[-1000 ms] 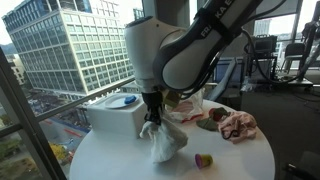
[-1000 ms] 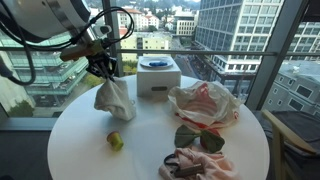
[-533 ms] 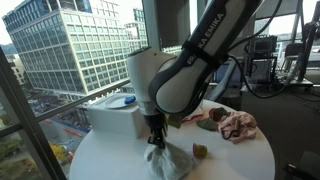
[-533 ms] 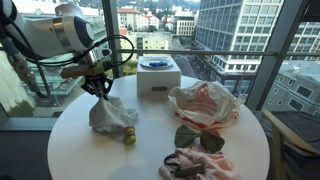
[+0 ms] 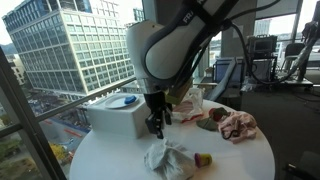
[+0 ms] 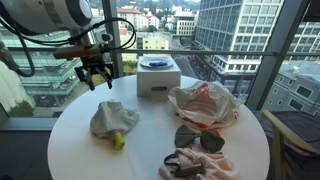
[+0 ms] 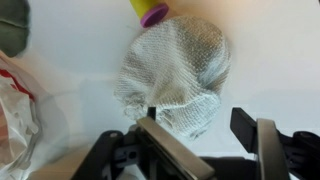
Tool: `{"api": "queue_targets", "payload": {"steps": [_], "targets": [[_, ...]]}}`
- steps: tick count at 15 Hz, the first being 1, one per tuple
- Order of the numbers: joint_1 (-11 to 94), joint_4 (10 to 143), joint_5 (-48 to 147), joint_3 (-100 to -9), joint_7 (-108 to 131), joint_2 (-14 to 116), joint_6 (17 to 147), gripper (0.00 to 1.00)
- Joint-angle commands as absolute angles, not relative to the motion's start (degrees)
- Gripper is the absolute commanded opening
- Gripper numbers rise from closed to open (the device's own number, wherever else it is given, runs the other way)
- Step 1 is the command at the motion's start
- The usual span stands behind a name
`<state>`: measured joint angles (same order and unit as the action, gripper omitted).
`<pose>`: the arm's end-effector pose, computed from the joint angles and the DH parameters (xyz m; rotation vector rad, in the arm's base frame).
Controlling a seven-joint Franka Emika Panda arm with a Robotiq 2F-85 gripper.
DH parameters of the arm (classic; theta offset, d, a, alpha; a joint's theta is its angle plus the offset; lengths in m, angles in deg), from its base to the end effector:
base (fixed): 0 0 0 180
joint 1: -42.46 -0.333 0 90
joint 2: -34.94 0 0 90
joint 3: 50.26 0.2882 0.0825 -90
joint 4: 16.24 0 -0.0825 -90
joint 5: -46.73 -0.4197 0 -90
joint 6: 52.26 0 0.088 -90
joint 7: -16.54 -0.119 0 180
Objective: Use the white towel to wipe the yellow container
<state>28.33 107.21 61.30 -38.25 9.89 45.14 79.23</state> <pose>0.5212 0.2484 0.2525 2.8919 0.7530 0.0195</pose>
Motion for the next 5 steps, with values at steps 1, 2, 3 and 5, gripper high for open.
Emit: {"api": "queue_targets", "payload": {"steps": [1, 2, 3, 5], "targets": [[29.5, 109.2, 57.6, -39.2, 9.3, 37.3, 71.7, 1.00], [30.2, 109.8, 56.3, -39.5, 9.3, 35.7, 70.4, 1.00], [30.7, 110.1, 55.2, -39.8, 9.3, 34.5, 69.3, 1.00], [31.7, 110.9, 53.7, -40.6, 9.3, 32.6, 68.0, 1.00]]}}
